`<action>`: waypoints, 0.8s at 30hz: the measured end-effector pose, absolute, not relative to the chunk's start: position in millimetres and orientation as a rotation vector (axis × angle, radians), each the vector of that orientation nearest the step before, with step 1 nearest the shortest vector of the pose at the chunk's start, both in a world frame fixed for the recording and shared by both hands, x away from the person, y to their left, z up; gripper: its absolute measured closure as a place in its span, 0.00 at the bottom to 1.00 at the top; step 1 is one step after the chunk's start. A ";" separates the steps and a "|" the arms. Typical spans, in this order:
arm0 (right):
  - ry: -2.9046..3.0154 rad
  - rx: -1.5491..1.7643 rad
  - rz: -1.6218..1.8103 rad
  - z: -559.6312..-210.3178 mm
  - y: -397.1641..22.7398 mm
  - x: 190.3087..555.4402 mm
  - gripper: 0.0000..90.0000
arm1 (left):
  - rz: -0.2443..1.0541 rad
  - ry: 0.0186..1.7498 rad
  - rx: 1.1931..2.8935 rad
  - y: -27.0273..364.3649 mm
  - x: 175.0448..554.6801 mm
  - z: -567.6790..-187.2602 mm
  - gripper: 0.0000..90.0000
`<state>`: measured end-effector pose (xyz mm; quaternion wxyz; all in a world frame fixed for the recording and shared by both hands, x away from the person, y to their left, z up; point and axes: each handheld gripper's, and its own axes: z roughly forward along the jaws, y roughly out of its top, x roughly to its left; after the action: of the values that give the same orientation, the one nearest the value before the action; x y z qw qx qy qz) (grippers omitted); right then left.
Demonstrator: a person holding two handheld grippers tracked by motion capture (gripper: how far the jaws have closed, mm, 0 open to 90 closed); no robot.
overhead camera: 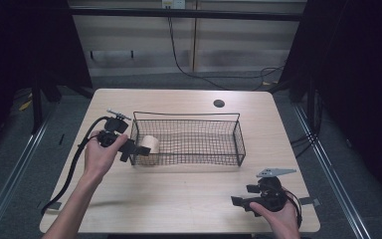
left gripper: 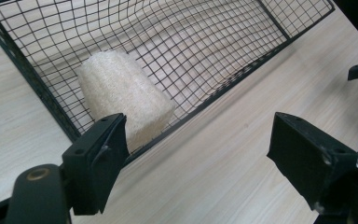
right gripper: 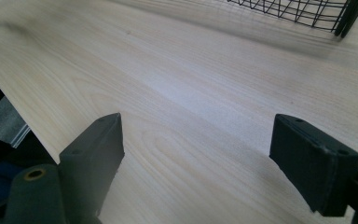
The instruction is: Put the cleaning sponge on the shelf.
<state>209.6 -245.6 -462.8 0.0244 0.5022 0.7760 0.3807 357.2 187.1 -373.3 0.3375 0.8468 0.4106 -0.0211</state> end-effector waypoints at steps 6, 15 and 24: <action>2.400 1.553 1.179 -462.5 -245.6 209.2 0.19 | -0.030 1.059 2.174 197.7 345.4 -372.3 0.22; 2.397 1.556 1.176 -462.4 -245.6 209.2 0.19 | 0.038 1.024 2.153 215.6 326.1 -377.9 0.23; 2.394 1.555 1.176 -462.4 -245.4 209.1 0.19 | 0.070 1.045 2.091 230.3 306.8 -386.9 0.25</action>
<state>209.1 -245.4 -462.4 0.0269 0.5035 0.7751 0.3806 306.8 230.3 -386.9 0.3907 0.8230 0.4113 0.0274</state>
